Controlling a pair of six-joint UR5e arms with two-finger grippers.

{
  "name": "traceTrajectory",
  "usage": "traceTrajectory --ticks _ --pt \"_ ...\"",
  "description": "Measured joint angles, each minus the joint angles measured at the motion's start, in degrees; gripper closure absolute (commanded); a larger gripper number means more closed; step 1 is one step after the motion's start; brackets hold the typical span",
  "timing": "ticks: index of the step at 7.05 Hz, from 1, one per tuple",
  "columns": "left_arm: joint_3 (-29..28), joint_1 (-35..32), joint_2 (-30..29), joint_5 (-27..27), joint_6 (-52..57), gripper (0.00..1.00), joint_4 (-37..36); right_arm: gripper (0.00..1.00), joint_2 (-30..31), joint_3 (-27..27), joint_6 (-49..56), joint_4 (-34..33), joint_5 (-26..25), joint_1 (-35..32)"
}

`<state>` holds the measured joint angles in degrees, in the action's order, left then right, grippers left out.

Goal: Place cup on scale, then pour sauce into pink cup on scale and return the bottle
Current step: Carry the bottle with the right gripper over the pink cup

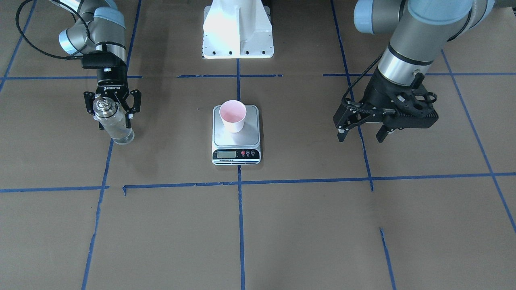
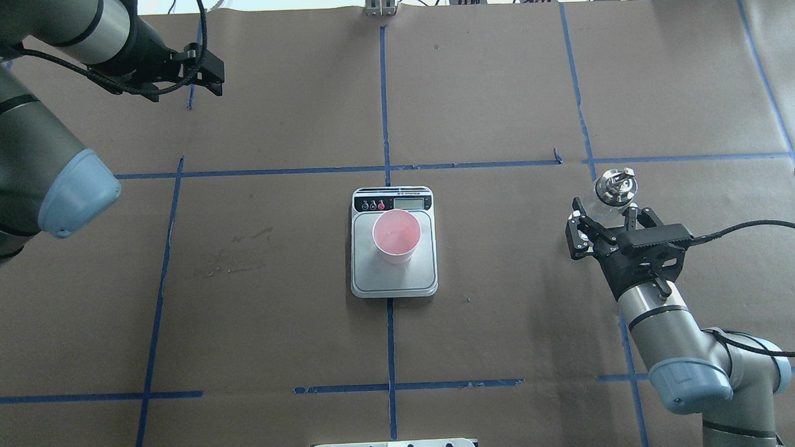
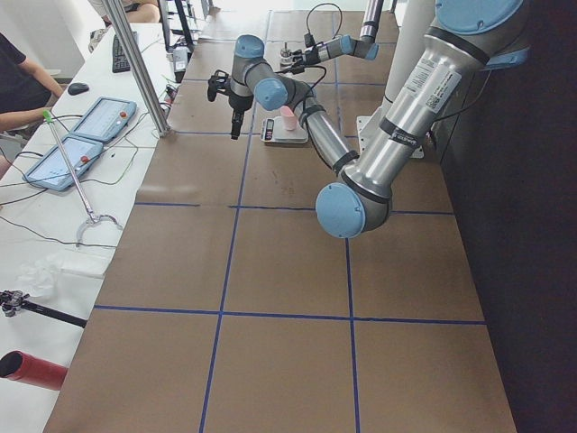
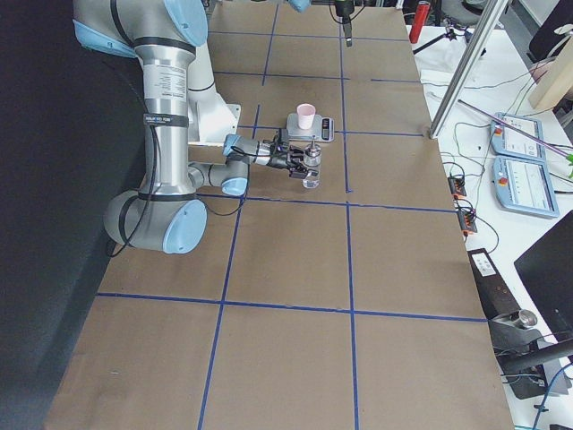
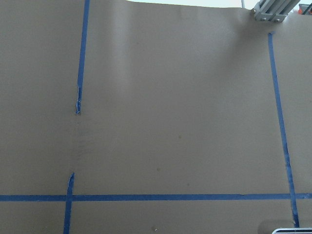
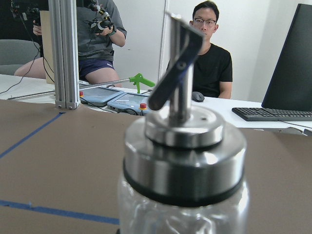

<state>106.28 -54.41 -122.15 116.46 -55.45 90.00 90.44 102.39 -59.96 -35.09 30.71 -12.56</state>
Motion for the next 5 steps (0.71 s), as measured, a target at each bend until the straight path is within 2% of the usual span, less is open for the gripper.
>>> traceTrajectory --ticks 1,2,4,5 --pt "0.58 -0.07 0.07 0.0 0.0 0.01 -0.04 1.0 -1.16 1.11 1.12 -1.11 0.86 -0.04" --pt "1.24 -0.12 0.11 0.0 0.01 0.01 -0.43 1.0 -2.94 2.89 1.56 -6.02 2.09 0.0" --pt "2.32 -0.39 0.36 -0.02 0.33 0.01 -1.33 1.0 -8.15 8.34 1.76 -25.61 3.41 0.2" --pt "2.54 -0.82 0.73 -0.04 0.45 0.01 -1.44 1.0 -13.3 9.79 1.72 -37.46 3.62 0.16"
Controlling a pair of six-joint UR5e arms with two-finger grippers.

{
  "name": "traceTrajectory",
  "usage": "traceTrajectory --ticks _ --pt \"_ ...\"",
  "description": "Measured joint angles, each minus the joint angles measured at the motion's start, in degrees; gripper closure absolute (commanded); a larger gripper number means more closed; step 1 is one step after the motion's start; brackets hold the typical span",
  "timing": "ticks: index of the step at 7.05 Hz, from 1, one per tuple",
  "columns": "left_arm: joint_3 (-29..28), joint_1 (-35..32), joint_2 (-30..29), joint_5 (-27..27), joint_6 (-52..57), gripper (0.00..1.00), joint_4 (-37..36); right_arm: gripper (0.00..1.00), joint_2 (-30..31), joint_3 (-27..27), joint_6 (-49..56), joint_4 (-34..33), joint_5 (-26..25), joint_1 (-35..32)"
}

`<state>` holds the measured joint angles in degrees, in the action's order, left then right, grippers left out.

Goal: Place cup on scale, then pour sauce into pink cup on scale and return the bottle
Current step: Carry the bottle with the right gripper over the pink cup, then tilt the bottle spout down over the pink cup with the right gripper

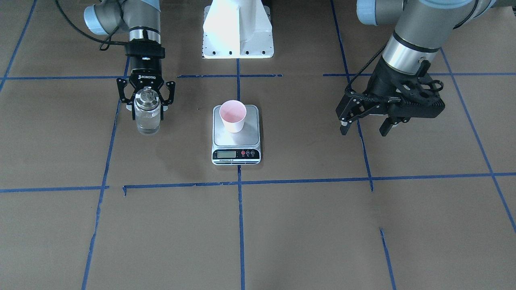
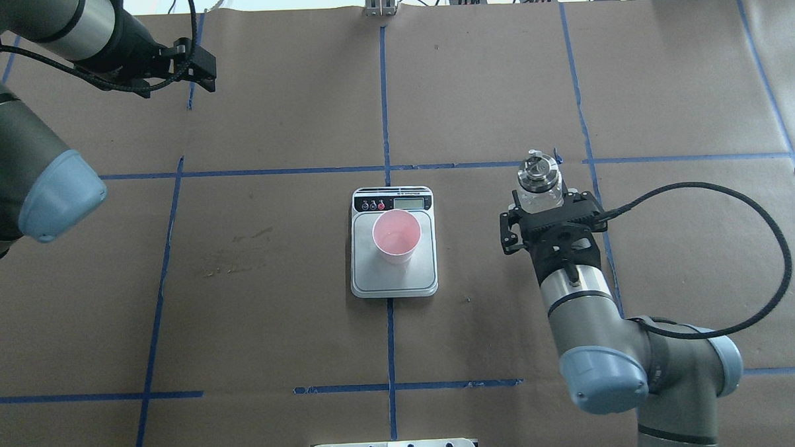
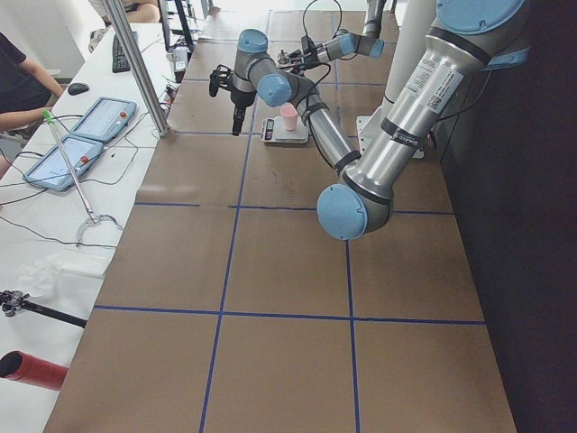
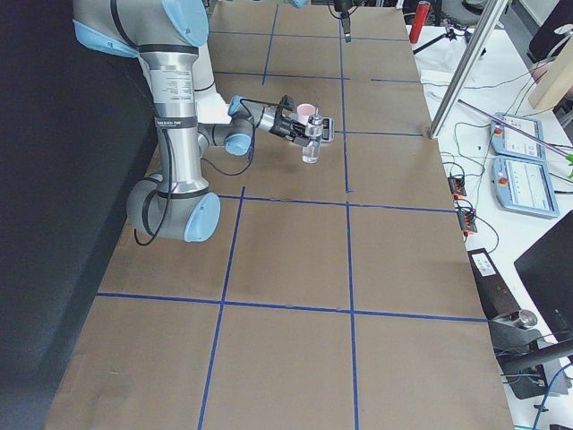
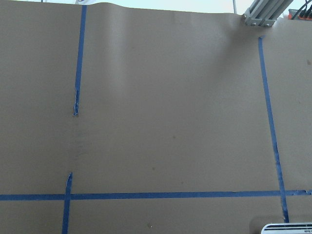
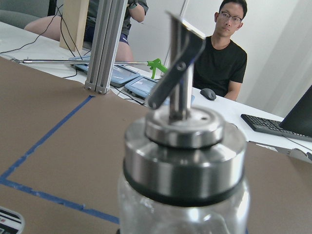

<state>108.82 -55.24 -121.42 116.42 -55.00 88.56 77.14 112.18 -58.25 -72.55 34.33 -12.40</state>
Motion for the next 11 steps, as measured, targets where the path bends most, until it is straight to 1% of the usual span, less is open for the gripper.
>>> traceTrajectory --ticks 1,2,3,4,6,8,11 --pt "0.19 -0.48 0.21 0.02 0.05 0.01 -0.04 1.0 -4.9 0.48 -0.12 -9.89 0.03 -0.01" --pt "0.45 -0.76 0.48 0.03 0.06 0.01 -0.05 1.0 -7.46 0.54 0.02 -15.99 0.09 0.02" --pt "0.97 -0.89 1.17 0.06 0.39 0.01 -0.05 1.0 -8.87 0.52 1.58 -19.55 0.14 0.11" --pt "1.7 -0.96 1.95 0.1 0.97 0.01 -0.05 1.0 -10.32 0.51 5.78 -21.45 0.16 0.12" --pt "2.44 -1.01 2.72 0.17 1.42 0.01 -0.06 1.0 -11.79 0.08 15.62 -22.5 0.27 0.08" --pt "2.66 -1.01 2.82 0.24 1.47 0.01 -0.05 1.0 -11.87 -2.08 18.69 -23.7 0.04 0.2" --pt "2.4 -1.0 2.86 0.24 1.48 0.0 -0.05 1.0 -12.91 -2.71 25.75 -31.61 -1.39 0.47"
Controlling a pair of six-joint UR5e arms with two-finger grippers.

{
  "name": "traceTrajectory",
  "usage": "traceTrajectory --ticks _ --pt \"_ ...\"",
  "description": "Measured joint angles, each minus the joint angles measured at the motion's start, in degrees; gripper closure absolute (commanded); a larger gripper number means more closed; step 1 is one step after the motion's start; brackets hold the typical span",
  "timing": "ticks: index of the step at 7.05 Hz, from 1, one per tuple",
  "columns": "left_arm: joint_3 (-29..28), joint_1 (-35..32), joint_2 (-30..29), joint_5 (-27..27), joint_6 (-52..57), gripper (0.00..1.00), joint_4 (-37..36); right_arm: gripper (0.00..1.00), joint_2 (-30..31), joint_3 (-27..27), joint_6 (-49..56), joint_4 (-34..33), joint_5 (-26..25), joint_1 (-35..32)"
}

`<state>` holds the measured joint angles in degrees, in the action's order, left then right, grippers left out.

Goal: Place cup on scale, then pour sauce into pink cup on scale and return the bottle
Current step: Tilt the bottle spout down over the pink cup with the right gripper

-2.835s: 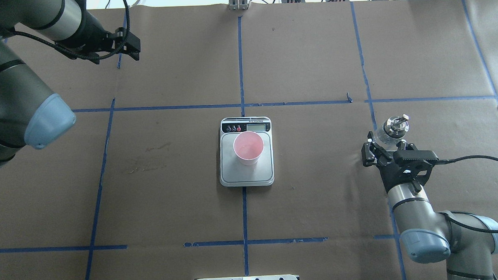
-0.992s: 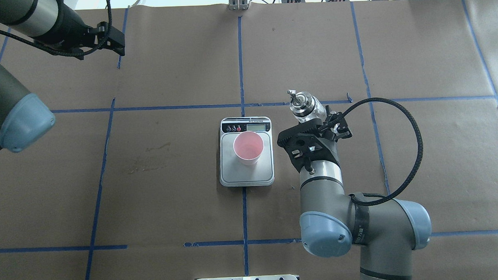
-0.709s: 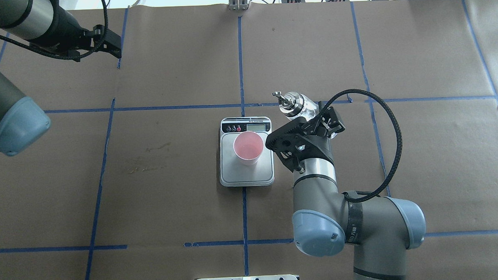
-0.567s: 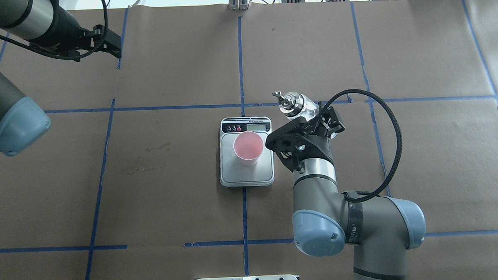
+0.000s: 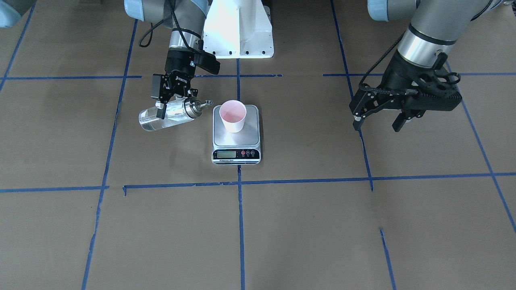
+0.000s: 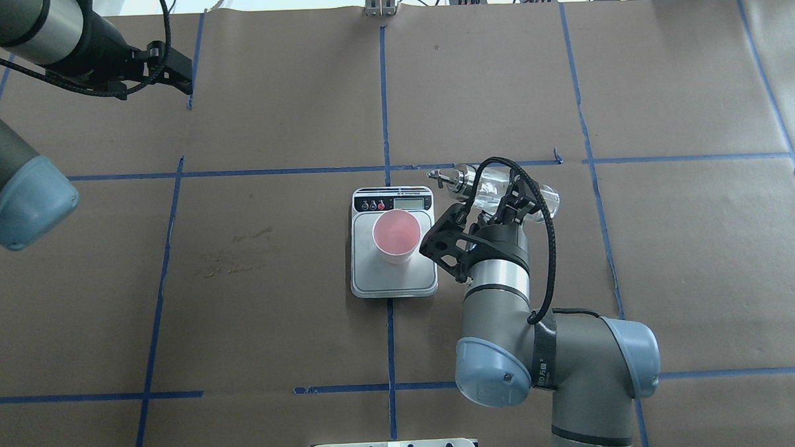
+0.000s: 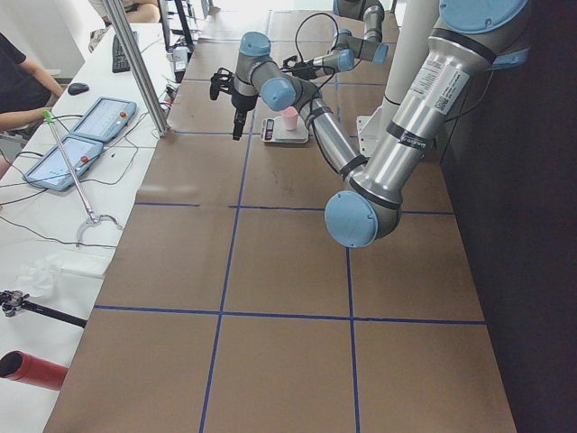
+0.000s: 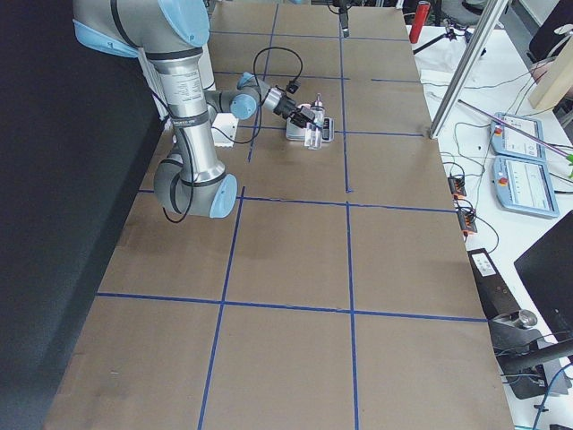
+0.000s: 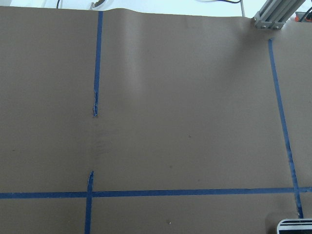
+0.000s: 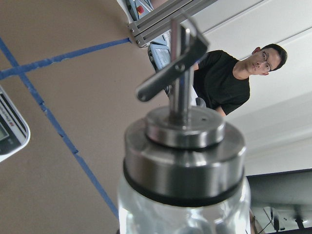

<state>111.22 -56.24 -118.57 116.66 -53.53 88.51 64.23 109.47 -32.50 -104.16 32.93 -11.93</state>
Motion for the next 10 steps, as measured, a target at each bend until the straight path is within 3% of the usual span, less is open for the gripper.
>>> traceTrajectory --ticks 3,10 --pt "-0.22 0.07 -0.07 -0.03 0.0 0.0 0.0 1.0 -1.98 0.03 4.21 -6.75 -1.58 0.69" --pt "-0.37 0.22 -0.08 0.03 0.0 0.0 0.0 1.0 -2.0 -1.0 18.31 -8.84 -5.57 2.18"
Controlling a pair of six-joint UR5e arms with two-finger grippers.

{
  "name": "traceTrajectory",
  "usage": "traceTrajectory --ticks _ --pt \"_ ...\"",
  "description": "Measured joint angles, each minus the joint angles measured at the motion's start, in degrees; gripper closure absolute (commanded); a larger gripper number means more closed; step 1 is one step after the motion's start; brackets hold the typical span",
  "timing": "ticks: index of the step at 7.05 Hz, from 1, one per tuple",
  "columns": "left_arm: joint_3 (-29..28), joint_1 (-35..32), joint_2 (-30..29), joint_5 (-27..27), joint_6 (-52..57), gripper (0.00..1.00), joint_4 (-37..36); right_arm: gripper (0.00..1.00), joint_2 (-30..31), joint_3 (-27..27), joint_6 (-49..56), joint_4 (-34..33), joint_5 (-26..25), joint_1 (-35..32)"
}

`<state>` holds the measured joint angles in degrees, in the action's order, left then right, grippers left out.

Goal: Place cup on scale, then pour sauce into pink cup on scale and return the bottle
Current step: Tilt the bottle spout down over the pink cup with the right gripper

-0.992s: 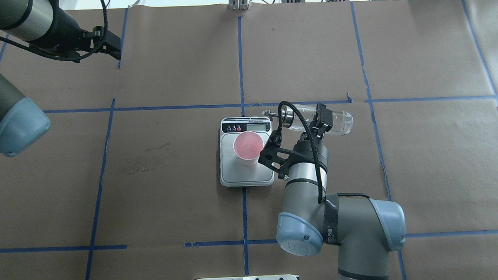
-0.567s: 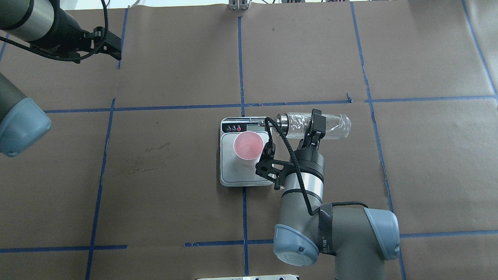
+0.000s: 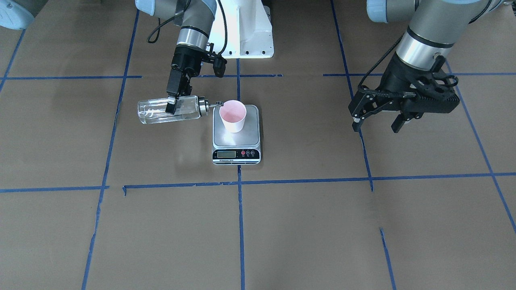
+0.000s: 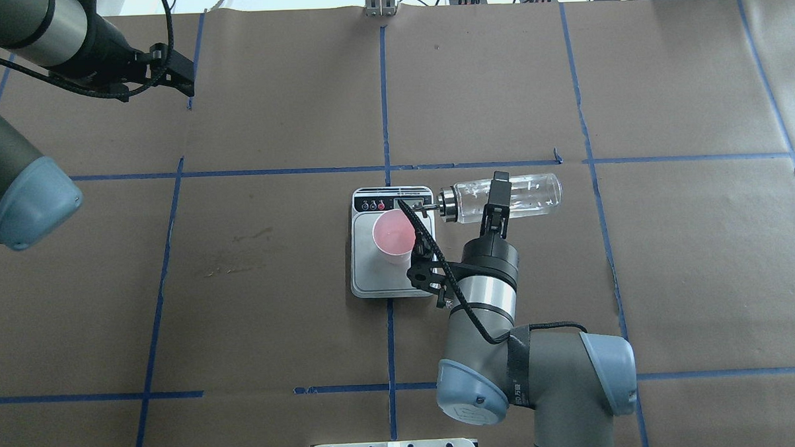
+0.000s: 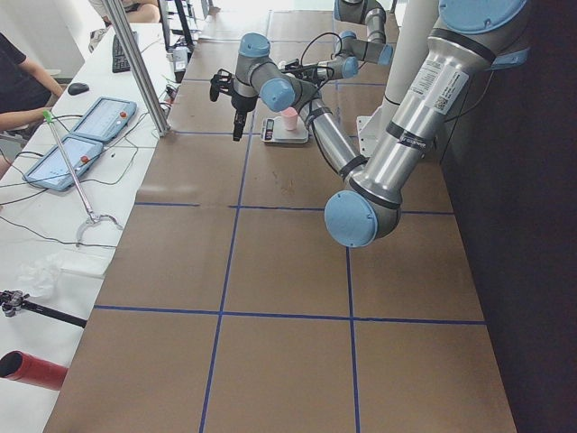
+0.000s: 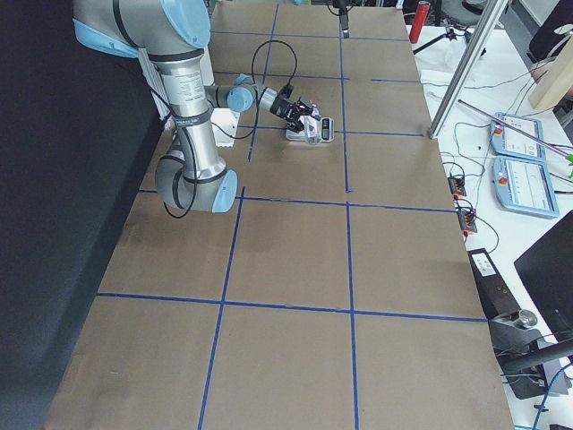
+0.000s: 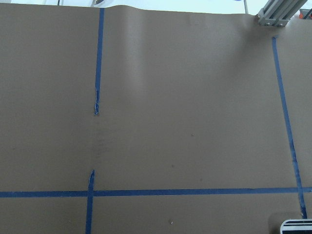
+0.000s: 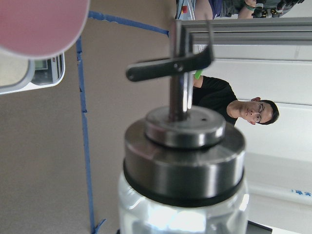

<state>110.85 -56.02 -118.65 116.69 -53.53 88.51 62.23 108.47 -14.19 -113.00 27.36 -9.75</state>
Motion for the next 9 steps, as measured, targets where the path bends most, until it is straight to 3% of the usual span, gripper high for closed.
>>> traceTrajectory --ticks 5,9 --pt "-0.15 0.03 0.0 -0.06 0.0 0.0 0.0 1.0 -0.27 -0.43 10.88 -0.17 -2.35 0.0" --pt "-0.2 -0.03 0.0 -0.06 0.0 0.0 0.0 1.0 -0.84 0.02 10.24 0.13 -3.01 -0.2"
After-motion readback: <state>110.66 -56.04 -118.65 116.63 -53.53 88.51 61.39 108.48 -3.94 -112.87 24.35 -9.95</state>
